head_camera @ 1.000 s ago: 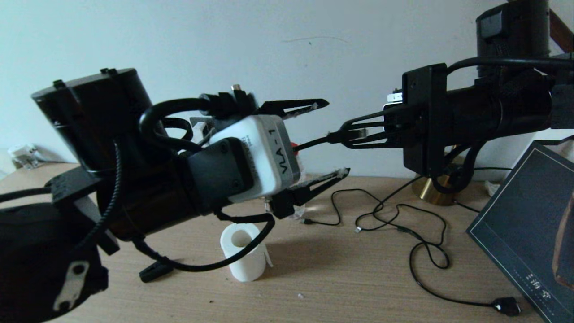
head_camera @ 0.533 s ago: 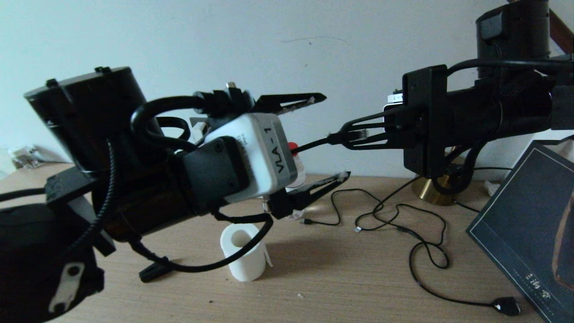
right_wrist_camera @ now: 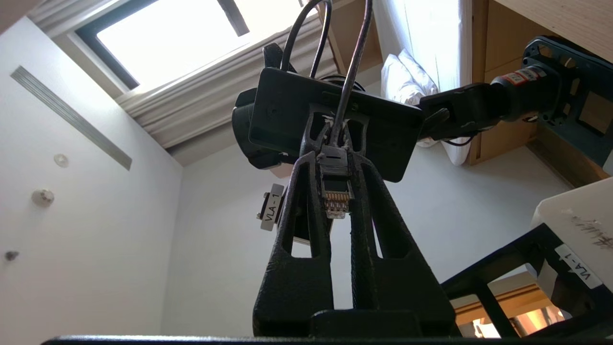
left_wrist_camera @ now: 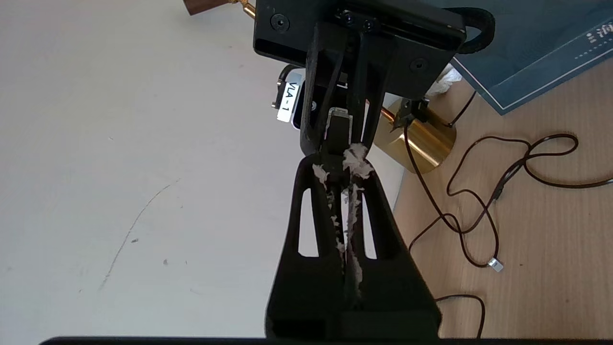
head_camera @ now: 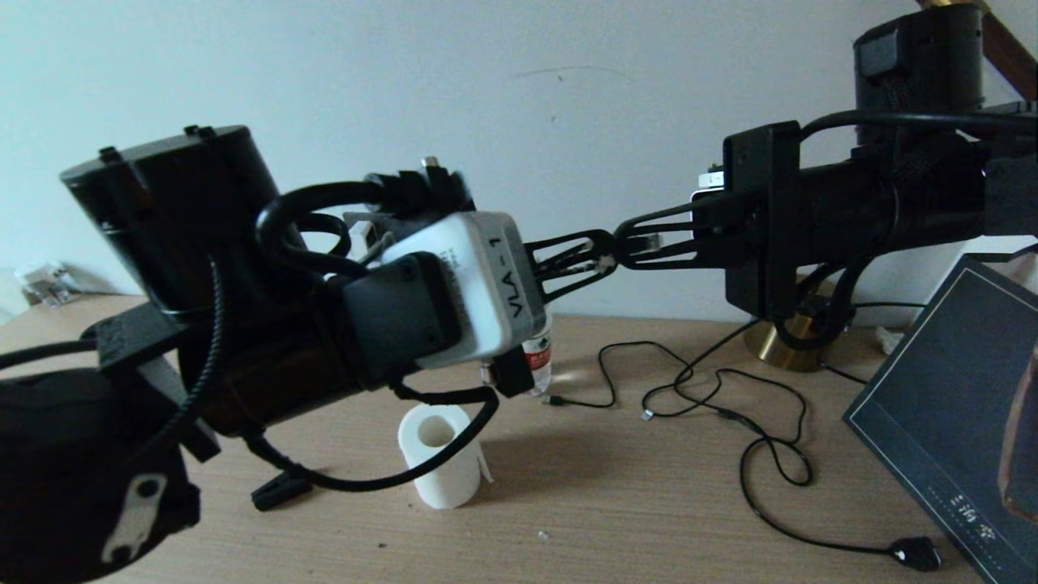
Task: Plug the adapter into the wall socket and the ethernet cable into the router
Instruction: Hand it to the other hand
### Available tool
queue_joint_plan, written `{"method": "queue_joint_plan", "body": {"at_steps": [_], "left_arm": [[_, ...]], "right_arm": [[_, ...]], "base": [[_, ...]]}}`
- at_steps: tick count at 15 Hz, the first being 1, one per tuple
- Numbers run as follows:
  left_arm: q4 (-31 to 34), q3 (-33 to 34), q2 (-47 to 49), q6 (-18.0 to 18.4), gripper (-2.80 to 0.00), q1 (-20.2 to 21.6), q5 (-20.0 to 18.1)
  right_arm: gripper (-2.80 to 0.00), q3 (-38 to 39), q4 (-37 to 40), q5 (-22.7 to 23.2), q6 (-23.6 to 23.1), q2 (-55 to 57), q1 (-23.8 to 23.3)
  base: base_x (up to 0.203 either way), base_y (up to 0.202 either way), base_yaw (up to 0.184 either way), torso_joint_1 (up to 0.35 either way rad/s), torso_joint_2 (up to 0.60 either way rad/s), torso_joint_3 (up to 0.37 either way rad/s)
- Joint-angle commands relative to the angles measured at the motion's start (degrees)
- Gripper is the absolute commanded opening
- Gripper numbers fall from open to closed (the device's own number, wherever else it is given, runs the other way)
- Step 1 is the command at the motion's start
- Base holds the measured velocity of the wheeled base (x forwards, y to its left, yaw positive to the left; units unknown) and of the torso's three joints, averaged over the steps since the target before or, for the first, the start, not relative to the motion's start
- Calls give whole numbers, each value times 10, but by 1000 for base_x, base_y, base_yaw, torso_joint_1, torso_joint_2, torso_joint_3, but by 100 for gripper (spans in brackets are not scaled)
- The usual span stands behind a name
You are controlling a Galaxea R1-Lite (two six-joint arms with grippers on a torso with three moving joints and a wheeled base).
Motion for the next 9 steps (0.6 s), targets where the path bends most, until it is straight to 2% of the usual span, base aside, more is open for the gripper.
{"method": "queue_joint_plan", "body": {"at_steps": [1, 8, 9], "left_arm": [[-8, -5, 13, 3, -280, -1, 0], [-12, -20, 33, 3, -280, -4, 0], [-12, -19, 31, 3, -280, -3, 0]], "right_arm": [[-280, 0, 1, 5, 5, 2, 1], [-280, 1, 2, 3, 3, 6, 1], [0, 1, 2, 3, 4, 6, 1]], "base": [[0, 0, 0, 0, 0, 0], [0, 0, 0, 0, 0, 0], [0, 0, 0, 0, 0, 0]]}}
